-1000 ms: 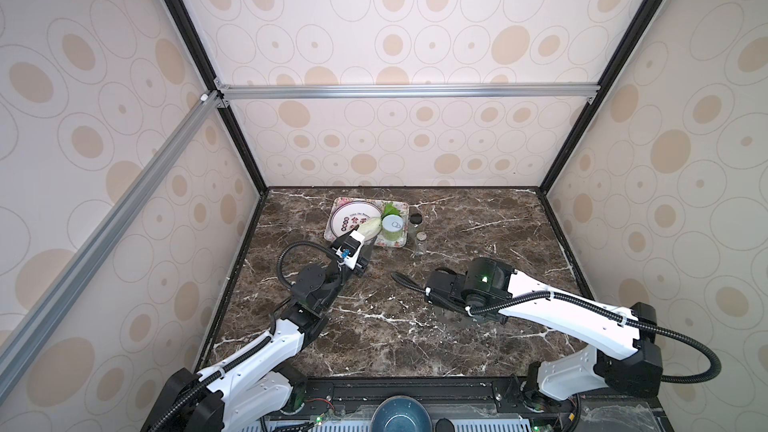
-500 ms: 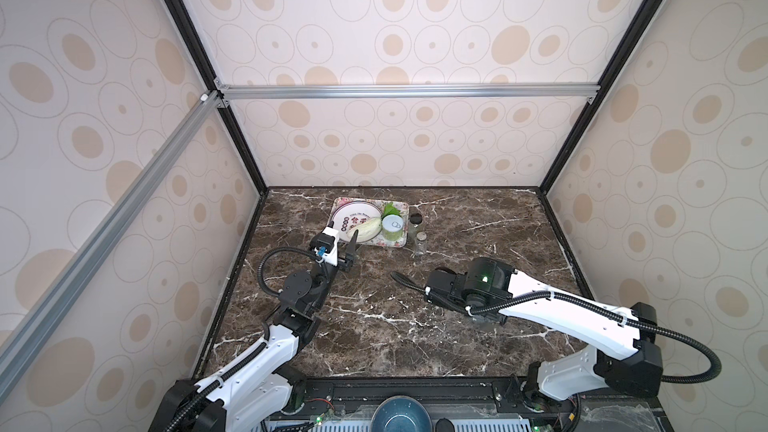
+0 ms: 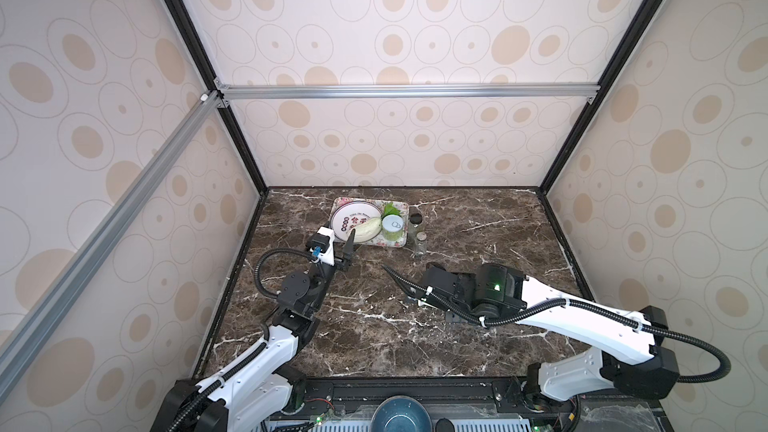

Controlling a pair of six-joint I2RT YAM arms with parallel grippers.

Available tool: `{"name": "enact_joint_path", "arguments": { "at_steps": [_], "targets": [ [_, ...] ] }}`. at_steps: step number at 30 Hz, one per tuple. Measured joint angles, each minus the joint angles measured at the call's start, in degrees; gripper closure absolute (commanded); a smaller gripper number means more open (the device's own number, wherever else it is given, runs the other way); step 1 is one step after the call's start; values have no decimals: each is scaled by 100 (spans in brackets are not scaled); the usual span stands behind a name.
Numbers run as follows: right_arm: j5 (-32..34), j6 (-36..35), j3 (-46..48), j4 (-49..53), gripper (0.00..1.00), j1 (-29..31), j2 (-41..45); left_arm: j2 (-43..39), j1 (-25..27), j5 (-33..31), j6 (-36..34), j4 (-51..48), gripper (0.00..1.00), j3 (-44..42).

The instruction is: Put the keys on the keyring

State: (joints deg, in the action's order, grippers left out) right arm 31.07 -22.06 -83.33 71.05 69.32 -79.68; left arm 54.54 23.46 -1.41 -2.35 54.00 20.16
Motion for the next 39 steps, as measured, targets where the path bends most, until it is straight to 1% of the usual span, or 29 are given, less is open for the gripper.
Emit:
{"name": "enact_joint_path", "arguments": {
  "at_steps": [8,11,15,22,28,33,39],
  "targets": [
    [-977,-208,363,-1510,100,13,0,-2,-42,2,13,63,32,-11],
    [-1176,-240,656,-2107,100,13,0,-9,-63,2,24,83,32,-33],
    [-1182,-251,1051,-2638,100,17,2,-48,-72,2,50,85,31,-59],
    [-750,-243,1432,-2769,100,-7,122,-90,-98,4,96,111,31,-76],
    [-511,-221,1790,-2695,100,-227,542,-94,-105,11,122,125,31,-87],
    [-619,-221,1895,-2809,100,-269,640,-94,-125,22,131,129,31,-90],
    [-964,-142,1906,-3001,100,-269,118,-94,-127,24,133,129,30,-92]
  ]
}}
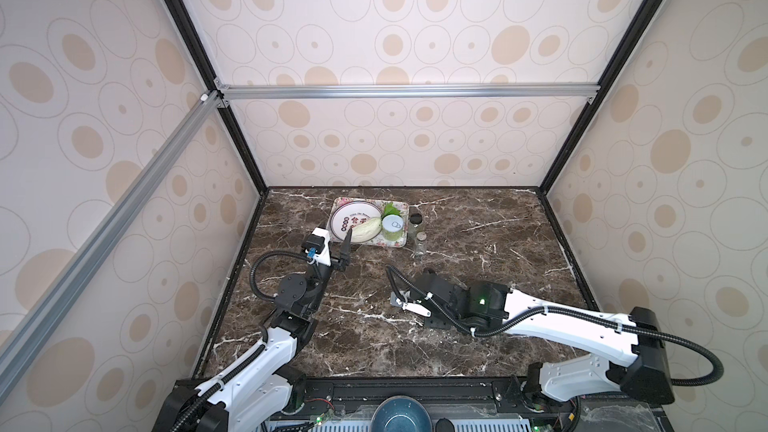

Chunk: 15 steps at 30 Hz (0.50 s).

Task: Put the keys on the keyring
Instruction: 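Lower the steel plate with keys onto the table with the right gripper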

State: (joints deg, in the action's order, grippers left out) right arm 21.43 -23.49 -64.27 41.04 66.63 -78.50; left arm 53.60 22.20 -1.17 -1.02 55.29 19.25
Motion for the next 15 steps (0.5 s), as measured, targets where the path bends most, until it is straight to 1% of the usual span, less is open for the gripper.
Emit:
{"name": "enact_joint_path", "arguments": {
  "at_steps": [6,11,15],
  "targets": [
    [-581,356,-46,-334,100,0,-538,9,-4,7,2,22,30,-2],
    [-1193,793,-621,-380,100,0,-1357,9,-11,20,15,44,30,-2],
    [-1506,1060,-826,-487,99,0,-1906,9,-22,20,20,46,30,-4]
  ]
}}
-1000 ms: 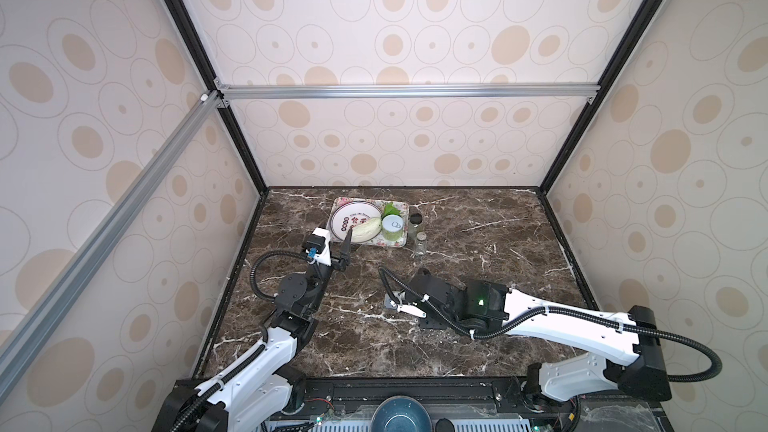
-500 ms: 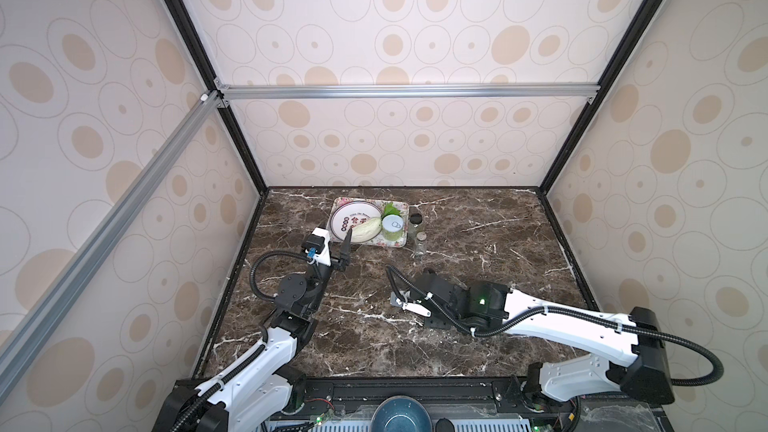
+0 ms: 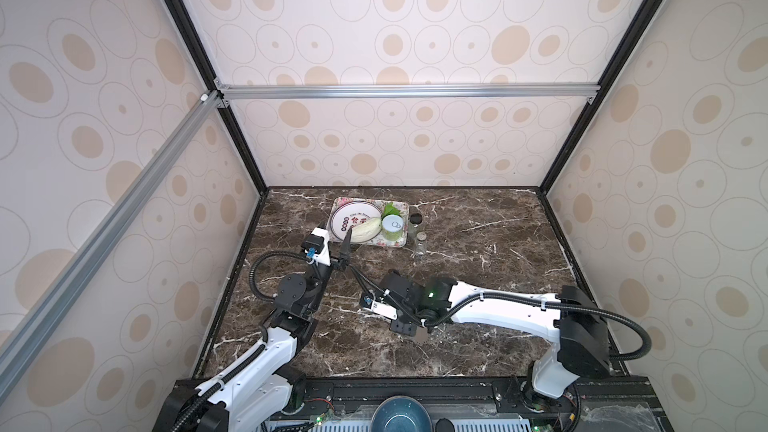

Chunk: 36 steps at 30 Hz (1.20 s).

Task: Put the keys on the keyring
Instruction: 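Lower the steel plate with keys onto the table with the right gripper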

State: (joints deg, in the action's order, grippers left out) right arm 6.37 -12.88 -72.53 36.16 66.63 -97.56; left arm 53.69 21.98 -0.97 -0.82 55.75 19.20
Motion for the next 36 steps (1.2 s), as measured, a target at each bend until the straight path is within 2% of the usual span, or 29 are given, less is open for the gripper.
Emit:
{"name": "enact_joint_path", "arguments": {
  "at_steps": [7,11,16,28,31,33,36],
  "targets": [
    [-179,236,-337,22,96,0,-898,4,-13,0,0,15,30,0],
    [-192,304,-415,15,90,0,-1132,24,-13,0,0,37,30,0],
    [-192,363,-428,2,80,0,-1147,31,-15,0,2,39,30,0],
    [-83,503,-92,-328,76,-35,-911,31,-42,0,9,39,30,0],
    [-87,741,146,-581,75,-221,-815,31,-42,0,15,39,30,0],
    [-35,933,363,-767,71,-466,-728,31,-42,0,17,39,30,0],
    [269,1172,678,-986,68,-811,-636,31,-42,0,20,39,29,0]
  ]
}}
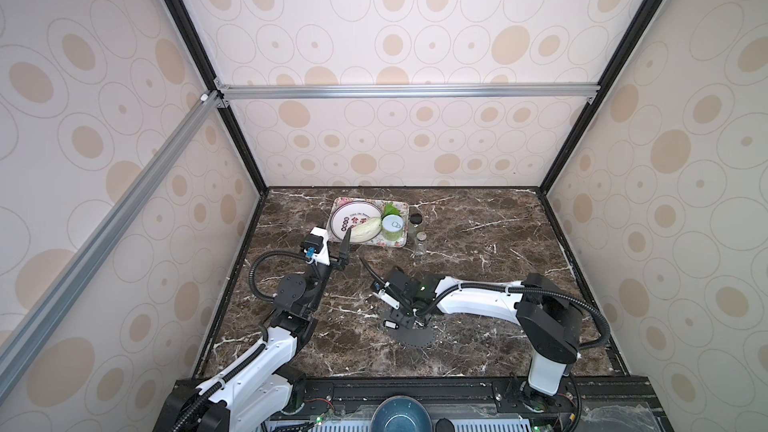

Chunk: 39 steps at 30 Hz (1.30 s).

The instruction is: Put the keys on the keyring

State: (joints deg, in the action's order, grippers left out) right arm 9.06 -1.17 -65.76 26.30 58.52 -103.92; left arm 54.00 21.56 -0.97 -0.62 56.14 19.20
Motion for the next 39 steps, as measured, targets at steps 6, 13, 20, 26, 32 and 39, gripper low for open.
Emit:
{"name": "enact_joint_path", "arguments": {
  "at_steps": [6,13,20,26,32,39],
  "targets": [
    [645,396,439,-219,63,-155,35,-2,-4,2,0,0,30,0],
    [1019,844,1036,-365,63,-227,468,-48,-11,2,2,0,29,-33],
    [1110,1550,1823,-190,62,-656,1202,-109,-31,2,7,0,29,-48],
    [1270,2354,2194,-55,69,-861,1543,-175,-31,2,22,-2,29,-81],
    [1543,3355,2664,214,75,-1130,2127,-205,-35,0,35,0,29,-98],
    [1716,3923,2964,457,70,-1134,2951,-219,-37,0,44,-2,28,-98]
  ]
}}
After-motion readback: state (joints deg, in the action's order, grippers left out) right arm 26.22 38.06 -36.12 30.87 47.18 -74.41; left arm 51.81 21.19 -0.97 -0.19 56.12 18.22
